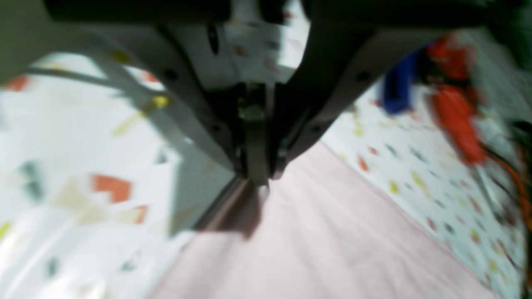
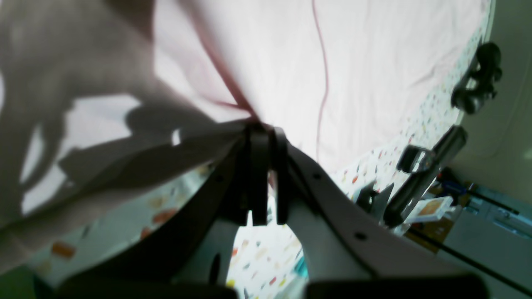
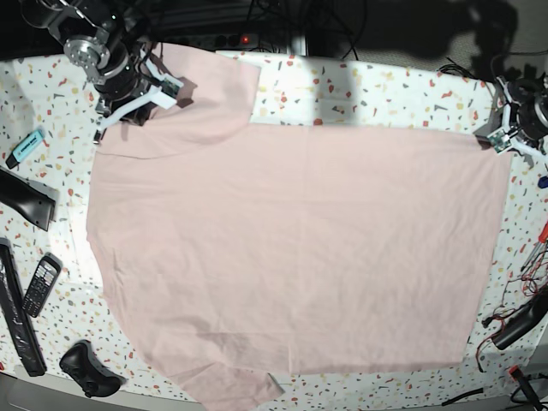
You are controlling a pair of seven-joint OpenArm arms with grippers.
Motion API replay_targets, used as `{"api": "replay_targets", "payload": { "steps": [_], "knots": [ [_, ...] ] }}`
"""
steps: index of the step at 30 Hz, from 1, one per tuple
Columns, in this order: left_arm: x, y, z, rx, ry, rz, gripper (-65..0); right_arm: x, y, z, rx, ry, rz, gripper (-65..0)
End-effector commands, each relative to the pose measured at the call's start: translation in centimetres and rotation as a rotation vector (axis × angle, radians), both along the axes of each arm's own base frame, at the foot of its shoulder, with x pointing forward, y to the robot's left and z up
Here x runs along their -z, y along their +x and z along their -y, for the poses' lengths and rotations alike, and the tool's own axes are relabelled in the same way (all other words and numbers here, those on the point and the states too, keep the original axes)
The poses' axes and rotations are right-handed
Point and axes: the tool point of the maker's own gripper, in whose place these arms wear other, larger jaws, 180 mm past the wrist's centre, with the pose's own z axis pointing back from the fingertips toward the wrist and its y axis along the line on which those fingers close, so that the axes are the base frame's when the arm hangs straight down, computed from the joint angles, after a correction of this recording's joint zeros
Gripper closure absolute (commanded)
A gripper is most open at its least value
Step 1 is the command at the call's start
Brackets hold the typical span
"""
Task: Fold the T-shirt properly
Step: 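Pull the shirt edge with both grippers to straighten it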
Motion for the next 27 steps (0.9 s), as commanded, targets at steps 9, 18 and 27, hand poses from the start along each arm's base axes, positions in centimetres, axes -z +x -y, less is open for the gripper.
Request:
{"api": "replay_targets", "payload": {
  "steps": [9,18,27],
  "knots": [
    [-1.8,-4.0,-1.9,-0.074,0.0,-0.027,0.0,-1.7,-2.6,1.6,0.073,0.024,-0.002,0.0],
    [-5.1,-6.3,-3.2,-0.136,-0.002,0.021,0.0,-1.8,-6.9,2.3,0.112,0.032,-0.087,0.0],
    [-8.0,-4.0,-3.1,-0.126,0.004,0.128,0.0,-4.9,-3.9,2.0,0.148,0.079,0.063,0.0]
  ]
}}
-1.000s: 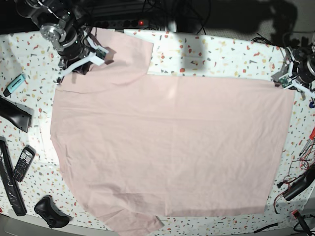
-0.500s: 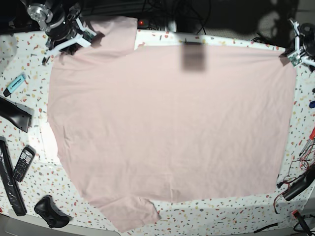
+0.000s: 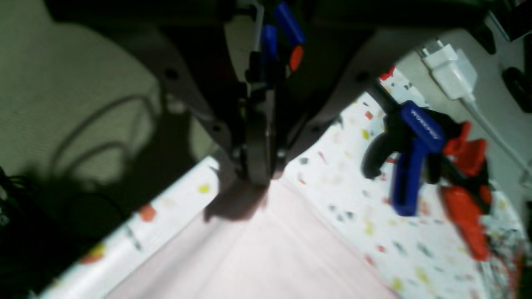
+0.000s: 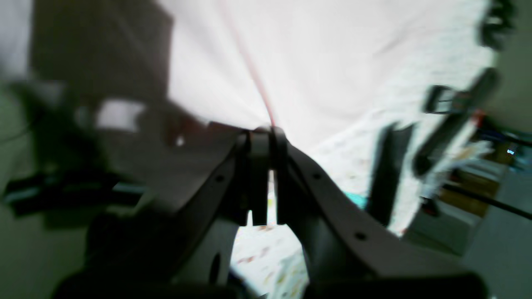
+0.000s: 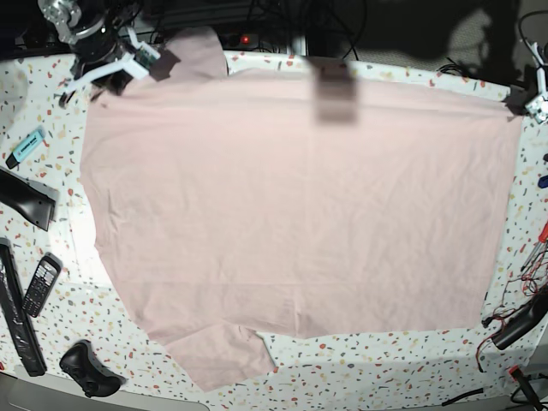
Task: Fold the T-shirt properly
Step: 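Pull the shirt edge with both grippers to straighten it, then release the shirt and lift both grippers away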
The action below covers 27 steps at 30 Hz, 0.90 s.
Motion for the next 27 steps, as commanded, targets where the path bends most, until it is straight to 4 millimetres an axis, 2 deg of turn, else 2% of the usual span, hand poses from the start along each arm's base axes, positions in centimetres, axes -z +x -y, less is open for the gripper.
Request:
{"api": "replay_targets", "payload": {
  "steps": [1,4,8,11,16,19,24,27],
  "knots": [
    [-1.2,1.3,-0.8,-0.011,0.032,0.054,0.0,-1.3,1.3,0.6,0.008,-0.019,0.054,0.0],
    [-2.2,2.8,-1.4,-0.045,0.046,0.124,0.0,-2.2,3.3,1.2,0.074,0.045,0.09,0.0],
    [-3.3,4.5,-1.1,-0.034,0.028,0.181,0.0,-3.0,5.7,0.9,0.115,0.114,0.133,0.0],
    [-3.9,5.7,-1.0,-0.028,-0.001,0.227,0.0,-2.1,6.7,0.5,0.148,0.178,0.123,0.0],
    [-3.6,7.4,-2.1,-0.065,-0.007,0.249,0.0,-0.9,8.7,0.4,0.175,0.235,0.141,0.0],
    [-3.0,8.5,-2.3,-0.077,-0.017,0.249,0.0,-0.8,10.0,0.4,0.188,0.248,0.153,0.0],
    [-0.6,10.0,-1.7,-0.057,-0.011,0.205,0.0,0.1,11.2,-0.1,0.192,0.283,0.124,0.0],
    [0.2,11.4,-1.8,-0.068,-0.005,0.203,0.0,0.5,11.8,0.5,0.218,0.297,0.121,0.0]
  ]
}}
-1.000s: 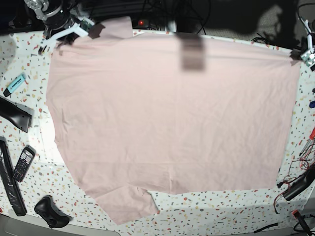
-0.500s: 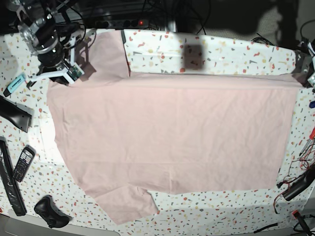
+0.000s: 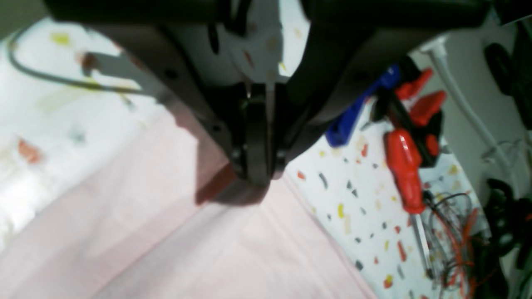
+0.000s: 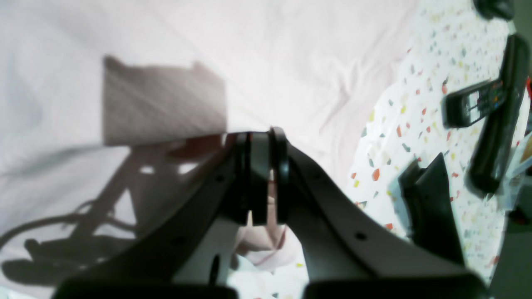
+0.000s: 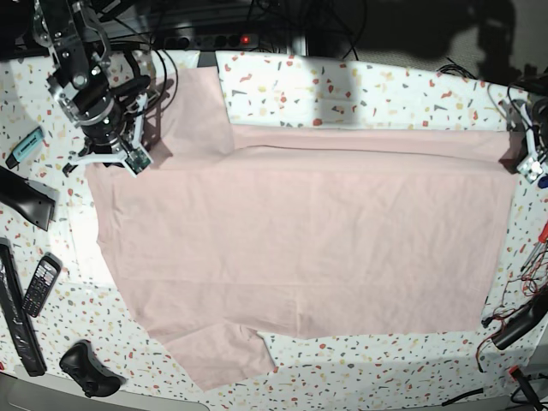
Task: Fold the T-shirt properly
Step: 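Release the shirt and lift both grippers away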
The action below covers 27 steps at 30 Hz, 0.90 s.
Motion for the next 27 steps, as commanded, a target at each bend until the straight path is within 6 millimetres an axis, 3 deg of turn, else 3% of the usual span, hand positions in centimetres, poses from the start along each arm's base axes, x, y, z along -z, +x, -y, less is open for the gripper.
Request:
{"api": "replay_targets", "payload": {
  "steps": [1,8,14,18,20,21,22,24,27],
  "knots": [
    [-1.6,1.6,-1.1,-0.011,0.025,0.049,0.0,-1.3,1.2,1.0,0.004,-0.031,0.05,0.0],
    [-1.1,4.8,-1.6,-0.092,-0.064,0.108,0.0,0.2,1.8,3.1,0.053,-0.056,0.016,0.0],
    [1.0,5.1,-1.0,-0.06,-0.059,0.061,0.0,0.2,1.8,3.1,0.05,-0.054,0.018,0.0],
    [1.2,5.0,-0.9,-0.058,-0.063,0.055,0.0,0.1,1.9,3.0,0.051,-0.053,0.022,-0.8],
    [1.3,5.0,-0.9,-0.058,-0.062,0.054,0.0,-0.1,2.2,3.1,0.052,-0.053,0.03,-15.3],
    [1.3,5.0,-0.9,-0.059,-0.06,0.052,-3.9,-0.2,2.3,3.1,0.054,-0.053,0.033,-20.4],
    [1.3,5.0,-1.0,-0.061,-0.059,0.05,-11.9,-0.3,2.3,3.1,0.055,-0.053,0.035,-23.0],
    [1.4,4.9,-1.1,-0.071,-0.056,0.043,-23.7,-0.2,2.3,3.1,0.055,-0.053,0.035,-23.2],
    [0.8,5.0,-1.3,-0.101,-0.089,0.041,-26.1,-0.3,2.3,3.2,0.057,-0.055,0.036,-23.1]
  ]
}}
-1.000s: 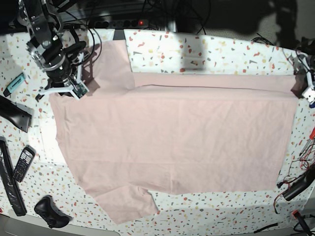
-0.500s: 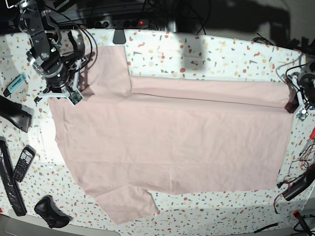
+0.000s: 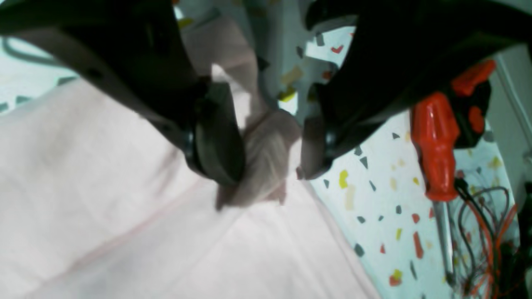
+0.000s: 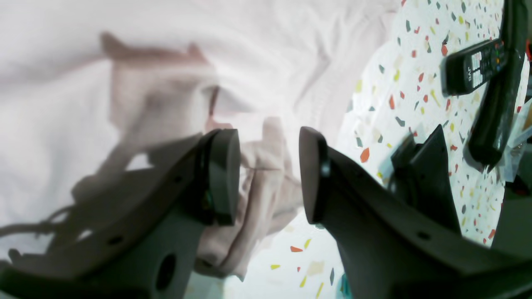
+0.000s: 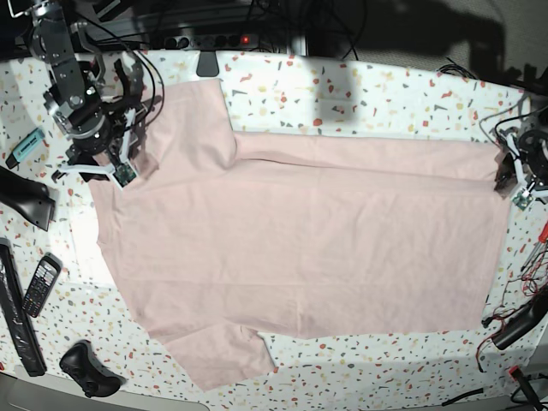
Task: Fold the T-shirt properly
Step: 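Release the shirt and lift both grippers away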
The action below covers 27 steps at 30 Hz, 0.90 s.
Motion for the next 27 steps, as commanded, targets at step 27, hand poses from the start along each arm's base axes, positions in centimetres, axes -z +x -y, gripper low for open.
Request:
{"api": "replay_targets", "payload": {
  "steps": [27],
  "knots": [
    [-2.9,-6.7,-5.7,-0.085,0.16,-0.231,-25.8,-0.1,-12.2,-4.3,-0.139,-0.051,-0.19,-22.7]
  ]
}}
